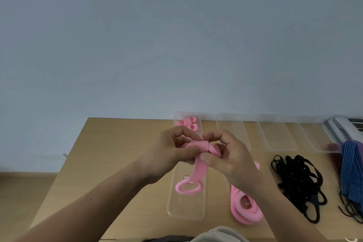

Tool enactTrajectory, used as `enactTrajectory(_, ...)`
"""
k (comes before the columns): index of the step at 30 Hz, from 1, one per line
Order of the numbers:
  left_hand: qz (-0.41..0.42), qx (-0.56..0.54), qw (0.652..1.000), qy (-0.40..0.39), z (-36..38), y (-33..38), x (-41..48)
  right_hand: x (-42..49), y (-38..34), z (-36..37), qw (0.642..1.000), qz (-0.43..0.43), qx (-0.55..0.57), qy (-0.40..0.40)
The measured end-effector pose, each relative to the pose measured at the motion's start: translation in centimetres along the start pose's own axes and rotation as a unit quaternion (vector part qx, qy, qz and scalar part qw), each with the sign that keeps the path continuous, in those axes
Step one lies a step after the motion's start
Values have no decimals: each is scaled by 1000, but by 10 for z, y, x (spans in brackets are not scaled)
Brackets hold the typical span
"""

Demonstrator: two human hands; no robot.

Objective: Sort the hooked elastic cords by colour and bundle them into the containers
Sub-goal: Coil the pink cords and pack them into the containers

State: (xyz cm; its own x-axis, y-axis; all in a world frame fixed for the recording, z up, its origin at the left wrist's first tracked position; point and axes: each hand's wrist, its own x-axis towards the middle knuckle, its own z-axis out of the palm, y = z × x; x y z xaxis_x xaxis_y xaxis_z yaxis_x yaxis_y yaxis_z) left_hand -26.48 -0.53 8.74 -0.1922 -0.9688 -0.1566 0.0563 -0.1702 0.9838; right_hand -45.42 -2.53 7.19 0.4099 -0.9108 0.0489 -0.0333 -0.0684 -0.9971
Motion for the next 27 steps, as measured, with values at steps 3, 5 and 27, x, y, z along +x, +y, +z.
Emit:
enactTrajectory(3, 25, 15, 1000, 9, 0, -4, 0, 2, -3, 1, 1000, 14, -4, 24)
enactTrajectory(5, 39, 24, 999, 18, -1, -7, 0, 4, -5, 2, 999, 30, -9, 40)
enactTrajectory(27, 7, -29, 1000, 1, -2, -2, -2, 0, 1, 1, 1000, -5, 28, 12)
